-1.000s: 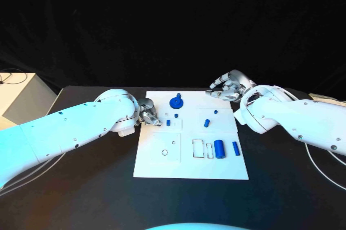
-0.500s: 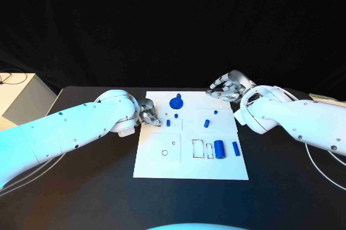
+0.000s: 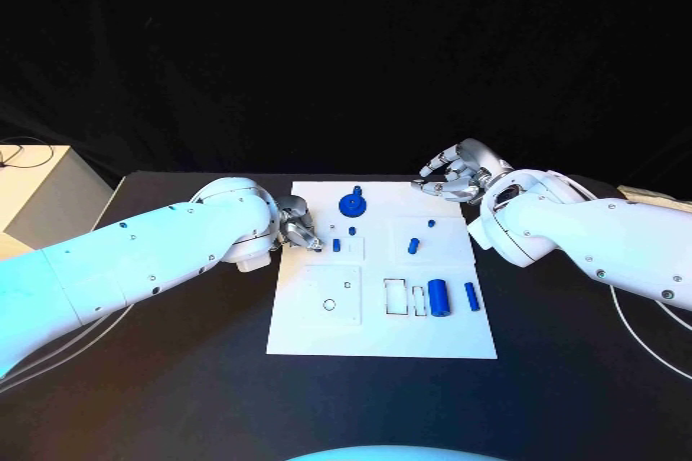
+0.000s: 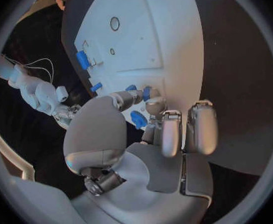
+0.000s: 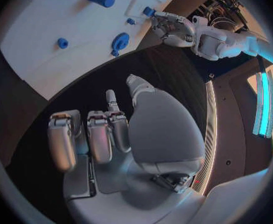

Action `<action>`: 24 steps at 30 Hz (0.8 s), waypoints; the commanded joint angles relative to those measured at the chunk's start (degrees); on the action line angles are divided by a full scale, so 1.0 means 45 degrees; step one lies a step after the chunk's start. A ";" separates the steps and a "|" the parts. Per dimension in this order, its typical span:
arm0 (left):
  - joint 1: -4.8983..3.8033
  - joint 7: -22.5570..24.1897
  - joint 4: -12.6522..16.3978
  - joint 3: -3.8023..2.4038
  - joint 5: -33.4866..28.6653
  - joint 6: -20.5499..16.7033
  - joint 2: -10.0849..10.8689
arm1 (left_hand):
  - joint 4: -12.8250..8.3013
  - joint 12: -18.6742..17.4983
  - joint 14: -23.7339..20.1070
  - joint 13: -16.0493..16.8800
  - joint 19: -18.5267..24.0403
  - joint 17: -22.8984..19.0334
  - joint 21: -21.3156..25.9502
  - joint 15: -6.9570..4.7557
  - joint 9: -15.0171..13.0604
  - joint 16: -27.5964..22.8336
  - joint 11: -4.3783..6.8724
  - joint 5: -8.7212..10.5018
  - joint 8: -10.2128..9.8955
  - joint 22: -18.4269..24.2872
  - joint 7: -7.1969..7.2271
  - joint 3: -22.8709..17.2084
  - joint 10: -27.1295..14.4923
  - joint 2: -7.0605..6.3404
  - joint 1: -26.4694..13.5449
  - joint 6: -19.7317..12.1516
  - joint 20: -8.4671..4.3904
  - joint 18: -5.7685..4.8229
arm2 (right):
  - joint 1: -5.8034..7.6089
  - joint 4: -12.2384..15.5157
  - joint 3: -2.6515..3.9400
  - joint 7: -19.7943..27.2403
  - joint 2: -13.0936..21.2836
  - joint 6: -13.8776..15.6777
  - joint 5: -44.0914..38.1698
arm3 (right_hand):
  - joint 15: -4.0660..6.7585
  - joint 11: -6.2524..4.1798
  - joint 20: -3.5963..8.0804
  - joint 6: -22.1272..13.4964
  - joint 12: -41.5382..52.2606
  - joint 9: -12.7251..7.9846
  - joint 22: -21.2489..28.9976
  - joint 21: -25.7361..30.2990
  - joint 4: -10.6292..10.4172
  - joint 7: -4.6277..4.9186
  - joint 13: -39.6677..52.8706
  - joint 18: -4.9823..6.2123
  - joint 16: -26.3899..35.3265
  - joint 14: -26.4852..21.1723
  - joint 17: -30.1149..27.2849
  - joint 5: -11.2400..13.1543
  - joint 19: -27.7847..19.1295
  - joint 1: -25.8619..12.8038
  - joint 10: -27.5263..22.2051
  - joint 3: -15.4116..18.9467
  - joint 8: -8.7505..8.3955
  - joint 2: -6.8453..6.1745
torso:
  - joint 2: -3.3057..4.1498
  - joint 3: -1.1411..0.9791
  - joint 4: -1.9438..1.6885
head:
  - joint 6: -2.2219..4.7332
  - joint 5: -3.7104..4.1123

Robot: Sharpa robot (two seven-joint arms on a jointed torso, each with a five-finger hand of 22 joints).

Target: Assemble the parts on the task board

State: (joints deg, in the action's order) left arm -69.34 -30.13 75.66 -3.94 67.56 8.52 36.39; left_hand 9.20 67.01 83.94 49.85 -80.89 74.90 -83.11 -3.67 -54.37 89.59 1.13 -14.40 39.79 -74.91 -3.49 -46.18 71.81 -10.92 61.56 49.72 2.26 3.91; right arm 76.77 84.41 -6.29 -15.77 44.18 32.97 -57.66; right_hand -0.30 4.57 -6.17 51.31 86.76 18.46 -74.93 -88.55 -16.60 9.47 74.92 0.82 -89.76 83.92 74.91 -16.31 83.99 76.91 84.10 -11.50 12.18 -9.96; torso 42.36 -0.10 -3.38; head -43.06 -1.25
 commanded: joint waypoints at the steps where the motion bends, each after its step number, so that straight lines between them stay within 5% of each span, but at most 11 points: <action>1: 0.0060 -0.0006 -0.0037 0.0041 -0.0215 0.0350 -0.0126 | -0.1655 0.0090 0.1336 0.0025 -0.0076 0.3321 -0.0054 -0.0126 0.0034 0.0070 0.0006 0.0109 0.0063 -0.0434 0.0128 -0.1519 0.0125 0.0019 -0.0201 0.0092 0.0000 -0.0156 | -0.0004 0.0018 0.0004 0.0052 -0.0005 -0.0040 -0.0133 | -0.0028 0.0027 -0.0025 -0.0056 -0.0037 0.0012 -0.3089 0.0055 0.0004 -0.0011 0.2577 -0.0083 0.0007 0.1309 0.3192 -0.0037 0.1166 -0.0100 0.0474 -0.0037 0.0034 0.0001 | -0.0007 0.0001 0.0008 | -0.0015 -0.0010; 10: 0.0063 0.0001 -0.0195 0.0041 -0.0276 0.0253 -0.0267 | -0.1167 0.0129 0.1340 0.0050 -0.0081 0.3335 -0.0032 -0.0198 0.0143 0.0078 0.0086 0.0270 0.0046 -0.0431 0.0238 -0.0749 0.0157 0.0094 -0.0755 0.0216 -0.0068 -0.0157 | -0.0004 0.0018 0.0004 0.0050 -0.0018 -0.0055 -0.0133 | -0.0028 0.0027 -0.0025 -0.0056 -0.0037 0.0012 -0.3089 0.0055 0.0004 -0.0011 0.2577 -0.0083 0.0007 0.1309 0.3192 -0.0037 0.1166 -0.0100 0.0474 -0.0037 0.0034 0.0001 | 0.0004 -0.0003 0.0014 | -0.0021 0.0017; 24: 0.0064 0.0000 -0.0280 0.0044 -0.0265 0.0398 -0.0314 | -0.1206 0.0145 0.1347 0.0066 -0.0095 0.3355 -0.0035 -0.0218 0.0175 0.0090 0.0115 0.0305 0.0031 -0.0448 0.0275 -0.0538 0.0149 -0.0026 -0.0745 0.0226 -0.0084 -0.0162 | -0.0004 0.0026 0.0004 0.0053 -0.0023 -0.0065 -0.0133 | -0.0028 0.0027 -0.0025 -0.0056 -0.0037 0.0012 -0.3089 0.0055 0.0004 -0.0011 0.2577 -0.0083 0.0007 0.1309 0.3192 -0.0037 0.1166 -0.0100 0.0474 -0.0037 0.0034 0.0001 | -0.0002 0.0006 -0.0005 | -0.0102 0.0047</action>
State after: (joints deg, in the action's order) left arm -69.44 -30.28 74.27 -4.01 67.12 8.55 35.33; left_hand 4.15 67.46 84.15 50.12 -81.09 74.91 -83.09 -4.30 -53.63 89.81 1.34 -13.33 40.25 -74.91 -2.92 -48.50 72.24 -11.46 57.90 50.61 2.06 3.92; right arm 76.77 84.42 -6.29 -15.78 44.10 32.97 -57.66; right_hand -0.30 4.57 -6.17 51.31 86.76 18.46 -74.92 -88.55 -16.60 9.47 74.91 0.82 -89.76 83.92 74.90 -16.31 83.99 76.91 84.10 -11.50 12.18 -9.96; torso 42.36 -0.08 -3.38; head -43.48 -1.04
